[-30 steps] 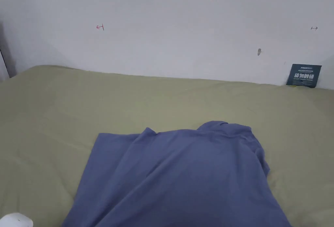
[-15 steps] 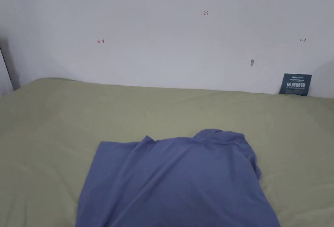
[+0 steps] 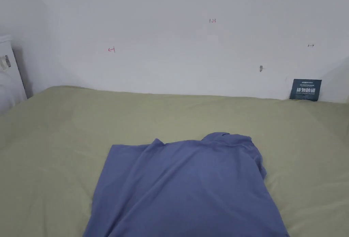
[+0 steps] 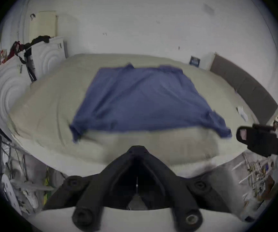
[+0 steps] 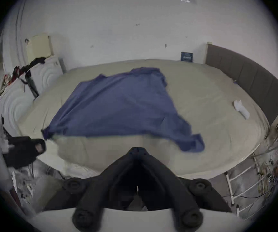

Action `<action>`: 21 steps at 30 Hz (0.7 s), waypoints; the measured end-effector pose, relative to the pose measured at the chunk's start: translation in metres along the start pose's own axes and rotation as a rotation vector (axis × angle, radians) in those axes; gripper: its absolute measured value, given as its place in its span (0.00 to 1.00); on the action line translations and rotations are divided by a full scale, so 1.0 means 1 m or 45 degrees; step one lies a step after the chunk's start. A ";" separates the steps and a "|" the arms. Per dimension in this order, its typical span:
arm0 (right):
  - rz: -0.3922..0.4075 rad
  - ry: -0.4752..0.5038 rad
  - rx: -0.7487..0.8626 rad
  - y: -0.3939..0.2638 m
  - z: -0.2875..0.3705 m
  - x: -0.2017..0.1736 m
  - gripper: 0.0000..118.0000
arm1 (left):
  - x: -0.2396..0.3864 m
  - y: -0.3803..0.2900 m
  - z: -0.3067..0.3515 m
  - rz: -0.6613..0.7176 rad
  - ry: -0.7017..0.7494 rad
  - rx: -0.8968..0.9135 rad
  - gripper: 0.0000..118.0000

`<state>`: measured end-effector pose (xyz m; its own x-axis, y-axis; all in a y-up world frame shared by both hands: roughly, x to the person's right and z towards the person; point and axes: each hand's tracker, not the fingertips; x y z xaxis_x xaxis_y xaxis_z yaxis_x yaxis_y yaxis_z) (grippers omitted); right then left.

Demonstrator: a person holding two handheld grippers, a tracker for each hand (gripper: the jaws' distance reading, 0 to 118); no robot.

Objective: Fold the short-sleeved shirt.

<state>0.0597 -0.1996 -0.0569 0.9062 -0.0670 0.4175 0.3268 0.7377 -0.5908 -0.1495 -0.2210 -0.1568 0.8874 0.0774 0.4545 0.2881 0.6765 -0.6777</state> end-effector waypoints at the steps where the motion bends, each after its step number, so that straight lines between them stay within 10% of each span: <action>1: 0.018 0.005 -0.027 -0.007 -0.002 -0.003 0.01 | 0.002 -0.010 0.000 -0.004 -0.007 -0.029 0.00; 10: 0.027 0.101 -0.033 -0.003 -0.002 0.000 0.01 | -0.042 -0.006 0.001 0.151 0.082 0.040 0.02; 14: -0.043 0.141 -0.002 0.013 -0.001 0.021 0.01 | -0.097 0.014 -0.019 0.198 0.262 0.023 0.73; 21: -0.115 0.116 -0.032 0.032 -0.006 0.057 0.02 | -0.142 0.025 -0.082 0.289 0.187 -0.118 0.78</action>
<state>0.1231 -0.1839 -0.0559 0.8930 -0.1942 0.4061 0.4139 0.7088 -0.5713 -0.2388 -0.2751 -0.2856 0.9736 0.1077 0.2011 0.1019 0.5834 -0.8057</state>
